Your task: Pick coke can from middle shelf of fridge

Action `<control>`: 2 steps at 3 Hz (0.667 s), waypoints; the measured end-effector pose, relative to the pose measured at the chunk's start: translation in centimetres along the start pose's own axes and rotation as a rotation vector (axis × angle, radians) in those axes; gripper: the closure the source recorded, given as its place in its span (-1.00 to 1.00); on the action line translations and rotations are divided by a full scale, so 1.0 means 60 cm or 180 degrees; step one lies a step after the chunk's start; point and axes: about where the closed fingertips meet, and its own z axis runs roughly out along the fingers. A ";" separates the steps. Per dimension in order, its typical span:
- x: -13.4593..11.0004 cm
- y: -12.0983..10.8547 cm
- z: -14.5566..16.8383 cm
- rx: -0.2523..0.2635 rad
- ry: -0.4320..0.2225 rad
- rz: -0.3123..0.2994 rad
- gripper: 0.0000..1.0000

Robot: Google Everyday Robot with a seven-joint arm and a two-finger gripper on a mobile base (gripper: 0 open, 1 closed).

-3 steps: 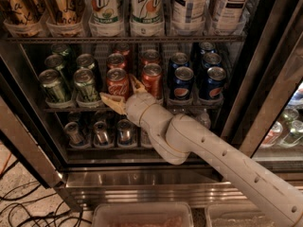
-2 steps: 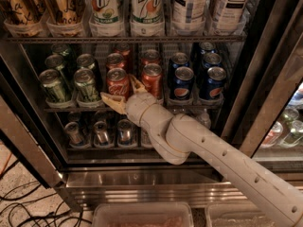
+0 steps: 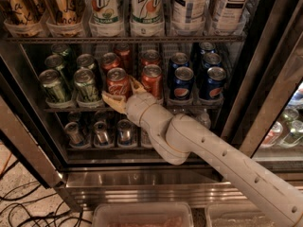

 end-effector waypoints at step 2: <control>-0.030 0.003 -0.011 -0.0015 -0.0110 -0.0010 1.00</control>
Offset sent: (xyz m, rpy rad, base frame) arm -0.0160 -0.0049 0.0383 0.0431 -0.0616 0.0198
